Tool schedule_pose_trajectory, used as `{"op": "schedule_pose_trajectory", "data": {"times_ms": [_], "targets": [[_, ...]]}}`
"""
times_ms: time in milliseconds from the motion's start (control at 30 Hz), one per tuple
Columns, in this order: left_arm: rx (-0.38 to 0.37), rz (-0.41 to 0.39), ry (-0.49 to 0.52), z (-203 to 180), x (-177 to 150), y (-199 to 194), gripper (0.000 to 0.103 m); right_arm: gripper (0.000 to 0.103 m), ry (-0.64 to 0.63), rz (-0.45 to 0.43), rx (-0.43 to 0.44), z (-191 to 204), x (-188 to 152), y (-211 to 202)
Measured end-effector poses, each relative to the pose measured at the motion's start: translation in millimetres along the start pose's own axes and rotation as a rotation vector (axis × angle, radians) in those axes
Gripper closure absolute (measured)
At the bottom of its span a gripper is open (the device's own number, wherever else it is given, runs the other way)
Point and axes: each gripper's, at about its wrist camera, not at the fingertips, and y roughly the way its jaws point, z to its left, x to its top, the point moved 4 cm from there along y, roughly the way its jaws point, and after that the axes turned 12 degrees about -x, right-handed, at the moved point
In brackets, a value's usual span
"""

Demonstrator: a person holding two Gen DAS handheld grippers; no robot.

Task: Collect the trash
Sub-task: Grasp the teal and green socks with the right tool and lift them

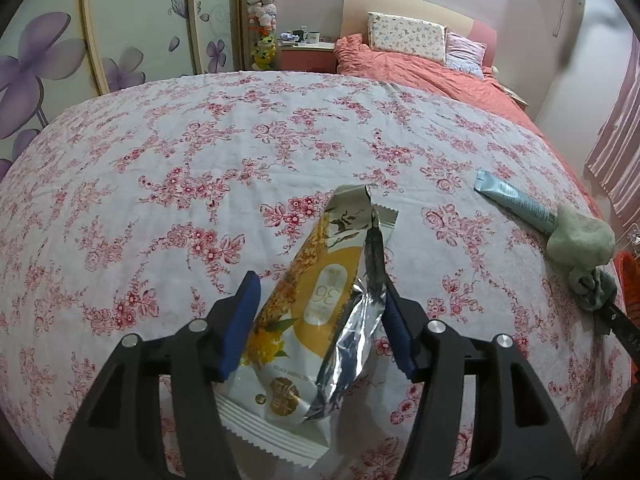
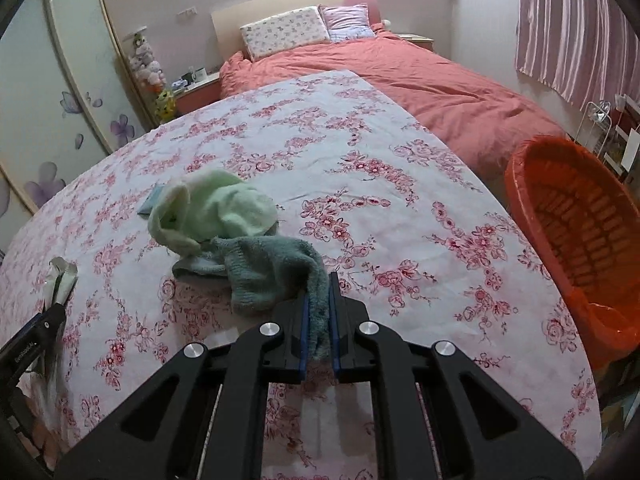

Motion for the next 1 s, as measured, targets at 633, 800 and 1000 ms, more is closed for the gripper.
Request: {"op": "schedule_pose_trajectory", "data": {"times_ms": [633,800,1000], "targets": [[-0.044,-0.005,-0.010,0,1,0,0.035,0.093,0.123,0.029,0.152,-18,-1,6],[-0.044,-0.005,-0.010,0,0,0,0.035,0.093,0.121,0.028,0.152,-18,-1,5],[-0.044,-0.005,-0.009,-1,0,0,0.034,0.073,0.017,-0.002,0.129,-7,0,-3]]}}
